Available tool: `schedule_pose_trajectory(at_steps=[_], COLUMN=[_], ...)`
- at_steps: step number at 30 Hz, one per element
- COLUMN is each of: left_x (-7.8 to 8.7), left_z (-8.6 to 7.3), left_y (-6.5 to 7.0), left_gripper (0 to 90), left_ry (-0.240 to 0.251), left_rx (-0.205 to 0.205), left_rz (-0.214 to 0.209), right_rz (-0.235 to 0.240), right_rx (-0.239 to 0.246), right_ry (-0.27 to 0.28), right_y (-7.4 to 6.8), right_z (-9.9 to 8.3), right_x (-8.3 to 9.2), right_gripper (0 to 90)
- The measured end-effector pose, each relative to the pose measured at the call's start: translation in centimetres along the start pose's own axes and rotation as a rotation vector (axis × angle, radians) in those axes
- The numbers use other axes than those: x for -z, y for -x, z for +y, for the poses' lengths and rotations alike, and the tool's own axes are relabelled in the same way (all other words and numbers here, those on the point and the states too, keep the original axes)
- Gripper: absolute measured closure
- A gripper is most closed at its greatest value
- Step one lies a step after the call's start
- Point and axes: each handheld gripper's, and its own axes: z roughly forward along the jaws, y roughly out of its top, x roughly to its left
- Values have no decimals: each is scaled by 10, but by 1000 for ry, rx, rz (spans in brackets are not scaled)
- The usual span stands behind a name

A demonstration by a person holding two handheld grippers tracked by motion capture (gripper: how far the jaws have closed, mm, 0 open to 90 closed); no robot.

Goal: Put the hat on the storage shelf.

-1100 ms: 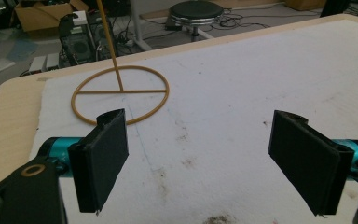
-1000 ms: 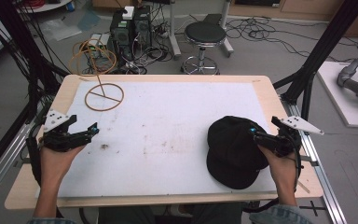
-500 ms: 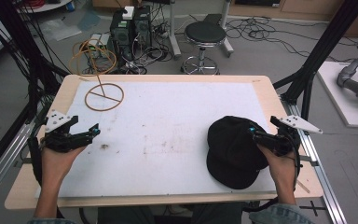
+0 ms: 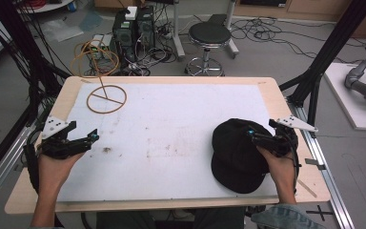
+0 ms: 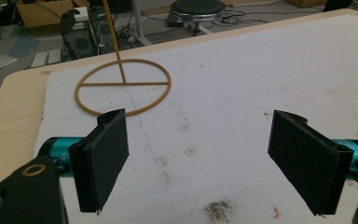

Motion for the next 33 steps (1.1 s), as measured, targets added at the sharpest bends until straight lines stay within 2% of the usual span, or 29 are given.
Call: schedule_pose_trajectory(at_steps=[9, 16, 22, 26, 33], left_x=[3, 4, 3, 3, 3], left_z=[-2, -2, -2, -2, -1], left_y=[-1, -1, -1, -1, -1], left_gripper=[204, 206, 206, 207, 211], left_ry=[-2, -2, 0, 0, 0], left_rx=[-3, -3, -3, -2, -5], left_rz=[3, 6, 6, 6, 4], right_rz=[17, 32, 48, 42, 20], right_rx=[-6, -20, -19, -26, -4], right_ry=[-39, -92, -131, -141, -158], right_y=[-2, -2, -2, -3, -4], right_z=[-2, -6, -8, -8, -10], right_x=[-9, -15, -17, -18, -18], right_gripper=[139, 158, 243, 308, 508])
